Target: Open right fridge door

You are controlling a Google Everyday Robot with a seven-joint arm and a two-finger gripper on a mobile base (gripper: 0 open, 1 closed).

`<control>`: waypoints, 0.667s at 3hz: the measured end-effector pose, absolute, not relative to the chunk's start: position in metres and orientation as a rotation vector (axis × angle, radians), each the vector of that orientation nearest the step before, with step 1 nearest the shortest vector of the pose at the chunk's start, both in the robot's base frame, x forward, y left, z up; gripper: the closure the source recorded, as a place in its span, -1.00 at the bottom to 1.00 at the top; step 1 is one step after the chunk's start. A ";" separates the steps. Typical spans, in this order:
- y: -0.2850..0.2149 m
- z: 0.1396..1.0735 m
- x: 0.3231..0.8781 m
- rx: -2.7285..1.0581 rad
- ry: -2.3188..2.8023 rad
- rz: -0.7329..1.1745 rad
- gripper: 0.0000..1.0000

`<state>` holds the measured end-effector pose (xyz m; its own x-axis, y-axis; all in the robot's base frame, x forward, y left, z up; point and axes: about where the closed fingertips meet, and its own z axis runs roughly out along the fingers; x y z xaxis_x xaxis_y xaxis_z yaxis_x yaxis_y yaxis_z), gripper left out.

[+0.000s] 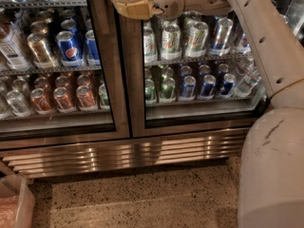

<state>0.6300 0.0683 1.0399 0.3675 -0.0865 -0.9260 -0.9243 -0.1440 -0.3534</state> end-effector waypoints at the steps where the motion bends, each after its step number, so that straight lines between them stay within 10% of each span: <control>1: 0.068 1.040 0.630 -1.536 0.944 0.961 1.00; 2: 0.068 1.042 0.631 -1.536 0.944 0.961 1.00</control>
Offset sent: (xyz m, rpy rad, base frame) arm -0.0002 0.0012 0.0008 0.0031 0.0004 0.0082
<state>0.6306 0.0678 1.0422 0.3676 -0.0864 -0.9260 -0.9243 -0.1440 -0.3535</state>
